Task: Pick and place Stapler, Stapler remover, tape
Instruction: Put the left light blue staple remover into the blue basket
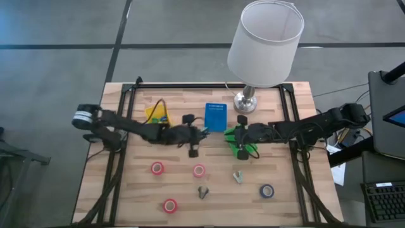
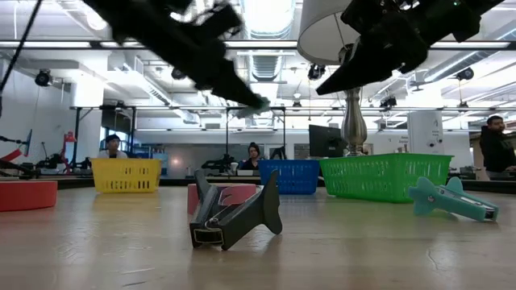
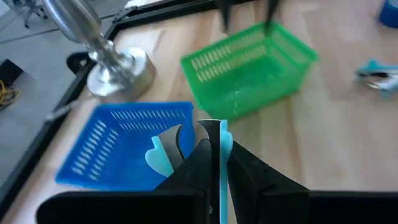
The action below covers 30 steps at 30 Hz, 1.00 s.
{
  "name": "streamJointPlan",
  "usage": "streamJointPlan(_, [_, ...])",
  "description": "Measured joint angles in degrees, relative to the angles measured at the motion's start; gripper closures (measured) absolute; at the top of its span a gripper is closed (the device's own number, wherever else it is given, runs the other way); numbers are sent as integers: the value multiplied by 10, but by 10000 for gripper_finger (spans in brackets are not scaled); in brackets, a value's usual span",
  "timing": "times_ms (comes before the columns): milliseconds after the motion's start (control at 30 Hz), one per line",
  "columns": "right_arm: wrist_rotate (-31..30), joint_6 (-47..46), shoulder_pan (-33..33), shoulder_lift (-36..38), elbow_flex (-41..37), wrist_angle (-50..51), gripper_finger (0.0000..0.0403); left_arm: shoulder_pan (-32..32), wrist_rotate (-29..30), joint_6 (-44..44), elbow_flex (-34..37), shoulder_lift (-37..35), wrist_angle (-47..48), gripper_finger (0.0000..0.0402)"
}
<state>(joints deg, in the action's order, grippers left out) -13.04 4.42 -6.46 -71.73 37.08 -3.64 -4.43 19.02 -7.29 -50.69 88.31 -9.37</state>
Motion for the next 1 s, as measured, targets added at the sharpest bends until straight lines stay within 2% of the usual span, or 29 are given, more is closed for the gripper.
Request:
streamJointPlan(167, [0, -35, 0, 54, 1, 106, 280, 61, -72, -42, -86, 94, 1, 363])
streamJointPlan(300, [0, -101, 0, 112, 0, 198, 280, 102, -83, -47, -155, 181, 5, 362])
streamJointPlan(433, [-6, -116, 0, 155, -11, 212, 281, 139, -87, -46, -227, 253, 35, 361])
streamJointPlan(567, [-9, -89, 0, 170, -21, 211, 286, 171, -91, -30, -291, 309, 121, 361])
streamJointPlan(633, [-10, -76, 0, 169, -23, 207, 290, 183, -90, -23, -313, 329, 166, 359])
streamJointPlan(867, [-11, -57, 0, 161, -30, 209, 298, 193, -83, -32, -352, 349, 196, 326])
streamJointPlan(1000, [-10, -57, 0, 158, -30, 207, 298, 192, -32, -61, -353, 336, 200, 292])
